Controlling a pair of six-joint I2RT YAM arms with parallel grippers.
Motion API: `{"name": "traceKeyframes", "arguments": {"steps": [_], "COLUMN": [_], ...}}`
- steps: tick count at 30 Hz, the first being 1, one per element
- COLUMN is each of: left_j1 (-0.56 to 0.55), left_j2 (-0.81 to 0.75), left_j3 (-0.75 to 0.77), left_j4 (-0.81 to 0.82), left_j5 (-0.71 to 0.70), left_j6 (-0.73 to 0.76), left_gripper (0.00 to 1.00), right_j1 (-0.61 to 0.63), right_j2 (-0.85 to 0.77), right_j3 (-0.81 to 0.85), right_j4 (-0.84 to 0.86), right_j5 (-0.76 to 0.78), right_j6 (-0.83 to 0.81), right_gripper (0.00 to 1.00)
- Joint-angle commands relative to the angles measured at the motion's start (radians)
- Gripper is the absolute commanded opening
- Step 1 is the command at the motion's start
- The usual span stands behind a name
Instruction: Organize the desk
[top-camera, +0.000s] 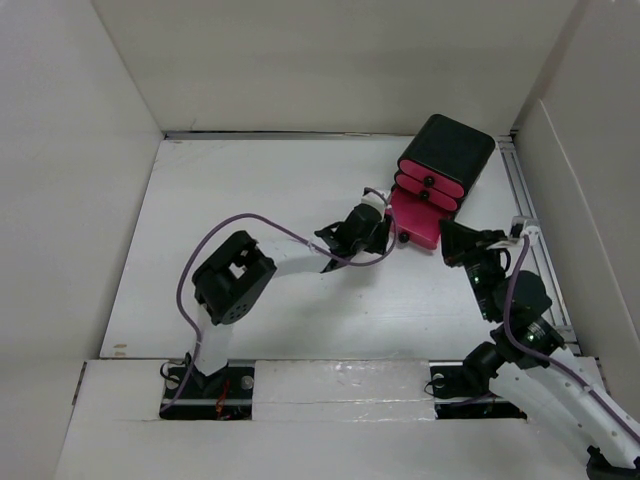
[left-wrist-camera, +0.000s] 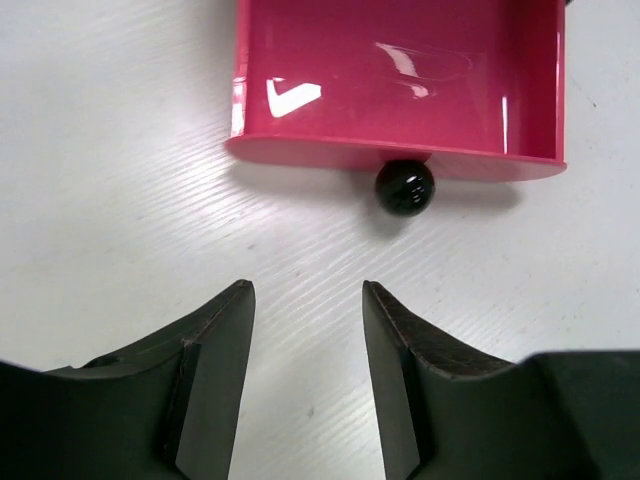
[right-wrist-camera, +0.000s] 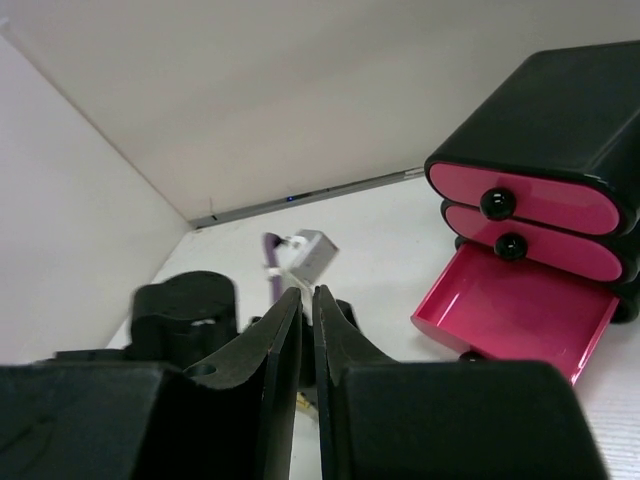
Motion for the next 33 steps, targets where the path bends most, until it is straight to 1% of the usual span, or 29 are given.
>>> {"name": "traceKeyframes", "arguments": {"steps": [1,2,8,11,14,19,21,26,28,30,31,32,33], "left_j1": [0.000,0.000,0.036,0.036,0.036,0.036,0.036,0.036,0.036,0.036,0.036,0.036,0.036], "left_j2": [-0.119,-0.130,-0.156,-0.135,-0.119,-0.118,-0.103,-0.079,-0.072,-0.061,-0.050,-0.049,-0.047], "left_j3": [-0.085,-0.101,-0.179,-0.170,-0.155,-0.152,-0.135,-0.161,-0.171,-0.168,-0.165,-0.153,-0.145], "left_j4": [-0.021,-0.029,-0.031,-0.041,-0.058,-0.055,-0.081,-0.080,-0.074,-0.078,-0.080,-0.081,-0.086], "left_j5": [-0.108,-0.134,-0.152,-0.162,-0.208,-0.221,-0.214,-0.194,-0.183,-0.185,-0.188,-0.189,-0.189], "left_j6": [0.023,0.020,-0.009,-0.004,-0.006,0.008,0.010,-0.006,-0.010,-0.012,-0.012,-0.012,-0.010], "left_gripper": [0.42,0.42,0.41,0.41,0.41,0.41,0.40,0.32,0.32,0.26,0.19,0.07,0.03], "right_j1": [0.005,0.005,0.005,0.005,0.005,0.005,0.005,0.005,0.005,0.005,0.005,0.005,0.005], "right_j2": [0.012,0.021,0.045,0.045,0.045,0.061,0.065,0.058,0.058,0.058,0.058,0.055,0.055], "right_j3": [-0.009,-0.009,-0.008,-0.008,-0.008,-0.005,-0.003,-0.006,-0.003,-0.005,-0.005,-0.005,-0.005], "right_j4": [0.049,0.051,0.056,0.059,0.057,0.062,0.063,0.062,0.063,0.062,0.062,0.063,0.062], "right_j5": [-0.027,-0.032,-0.052,-0.050,-0.053,-0.059,-0.062,-0.061,-0.062,-0.062,-0.064,-0.062,-0.061], "right_j6": [0.003,0.003,0.003,0.003,0.001,0.000,0.000,0.000,0.000,0.000,0.000,0.000,0.000], "right_gripper": [0.15,0.15,0.16,0.16,0.16,0.16,0.16,0.16,0.16,0.16,0.16,0.16,0.16]}}
